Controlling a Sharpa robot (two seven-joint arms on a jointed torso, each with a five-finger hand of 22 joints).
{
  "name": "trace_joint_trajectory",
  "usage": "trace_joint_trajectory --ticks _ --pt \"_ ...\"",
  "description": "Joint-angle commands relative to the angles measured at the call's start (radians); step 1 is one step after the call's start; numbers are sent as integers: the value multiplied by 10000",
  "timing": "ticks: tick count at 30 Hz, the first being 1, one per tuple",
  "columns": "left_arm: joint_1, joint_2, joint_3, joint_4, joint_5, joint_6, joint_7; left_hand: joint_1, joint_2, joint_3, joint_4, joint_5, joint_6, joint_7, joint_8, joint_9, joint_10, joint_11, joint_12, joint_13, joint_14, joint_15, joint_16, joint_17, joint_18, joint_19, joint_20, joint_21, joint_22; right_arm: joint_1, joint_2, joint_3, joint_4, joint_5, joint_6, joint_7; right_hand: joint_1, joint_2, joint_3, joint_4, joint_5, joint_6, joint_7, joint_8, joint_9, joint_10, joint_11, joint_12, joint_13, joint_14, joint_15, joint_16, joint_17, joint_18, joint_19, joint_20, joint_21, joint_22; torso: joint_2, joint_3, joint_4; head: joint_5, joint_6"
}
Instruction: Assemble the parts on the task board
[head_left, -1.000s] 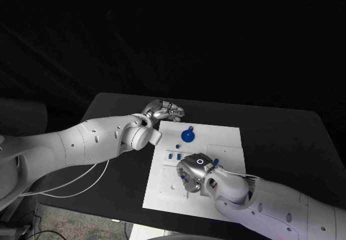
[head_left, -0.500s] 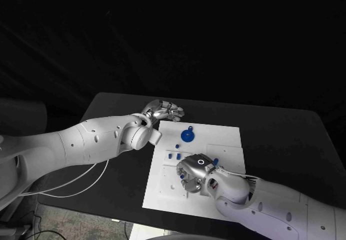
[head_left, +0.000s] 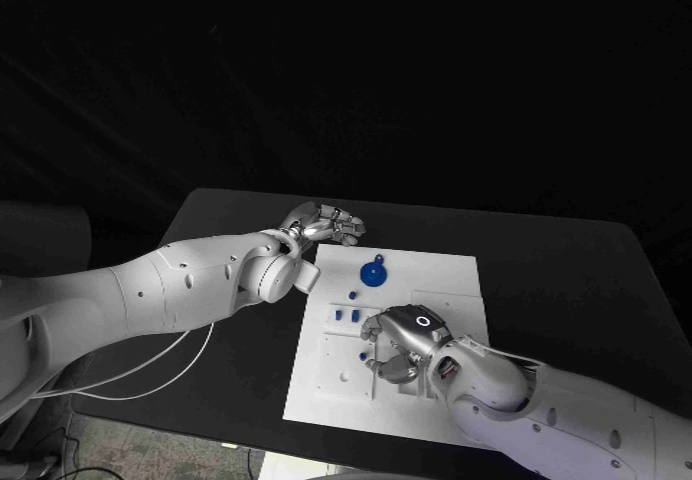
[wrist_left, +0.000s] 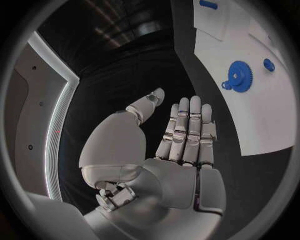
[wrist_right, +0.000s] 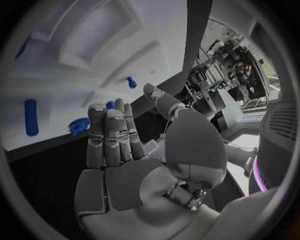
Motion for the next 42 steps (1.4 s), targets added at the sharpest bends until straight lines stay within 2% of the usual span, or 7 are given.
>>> trace_joint_trajectory --ticks 1,7,11,18,25,35,42 --pt "12 -13 8 -13 45 127 51 0 109 -40 -17 -3 -62 13 67 -15 -67 -16 -5 -14 22 22 -53 19 -26 -58 -21 -70 16 35 -395 294 341 781 -419 327 -178 15 -292 -72 105 -235 162 -46 -16 -92 35 -22 -47 -34 49 -20 -20 532 -76 2 -63 148 1 5 -11 -47 76" --pt "12 -41 8 -38 45 141 51 -1 108 -40 -16 -4 -63 14 68 -16 -70 -14 -5 -16 22 22 -58 23 -27 -59 -21 -73 18 370 -1202 861 804 1043 259 484 -58 50 -330 -56 91 -168 125 17 1 -22 11 20 -76 -19 27 -6 -33 532 -40 -24 -87 132 -1 12 -20 -132 159" --pt "12 -48 8 -61 45 146 58 0 109 -40 -16 -4 -63 13 69 -16 -71 -14 -5 -17 22 23 -61 25 -27 -59 -21 -74 18 783 -1711 931 853 1074 777 522 478 58 156 112 -178 -95 91 77 11 85 -29 65 -101 25 -10 10 -51 532 54 -64 -116 102 -7 15 -34 -177 208" --pt "11 -14 8 -80 45 150 74 1 109 -40 -15 -5 -63 13 71 -17 -73 -13 -4 -19 23 23 -66 30 -27 -59 -20 -77 20 964 -1978 944 433 643 1670 -11 607 30 189 108 -76 -143 110 70 -15 -5 11 6 -185 9 31 30 -58 532 28 -33 -135 135 -10 10 -16 -251 295" --pt "10 -16 8 -98 46 152 85 -1 108 -42 -14 -6 -63 14 73 -18 -74 -12 -3 -22 23 24 -72 37 -28 -60 -19 -80 22 962 -1898 922 237 251 2349 -139 272 11 -359 -88 -843 -472 -62 -46 -98 -499 195 -88 -423 -184 208 38 -63 532 -190 72 -192 186 -4 22 -5 -270 286" --pt "10 -24 7 -106 47 152 86 -5 107 -45 -10 -7 -64 14 76 -19 -77 -11 -2 -26 24 25 -82 46 -29 -60 -18 -84 25 869 -1662 735 -52 128 2432 -135 227 33 -559 -99 -997 -519 -87 -18 -100 -507 203 -5 -503 -254 217 73 -70 532 -244 95 -201 185 0 1 8 -287 262" --pt "10 -37 7 -109 48 155 82 -5 109 -45 -8 -8 -65 14 78 -20 -79 -10 -2 -29 24 26 -89 51 -29 -60 -18 -87 28 822 -1600 675 -32 -33 2397 -100 812 105 207 286 -1021 -123 48 256 16 26 32 281 -419 -177 41 133 -88 532 -110 31 -177 161 -2 -3 1 -282 234"
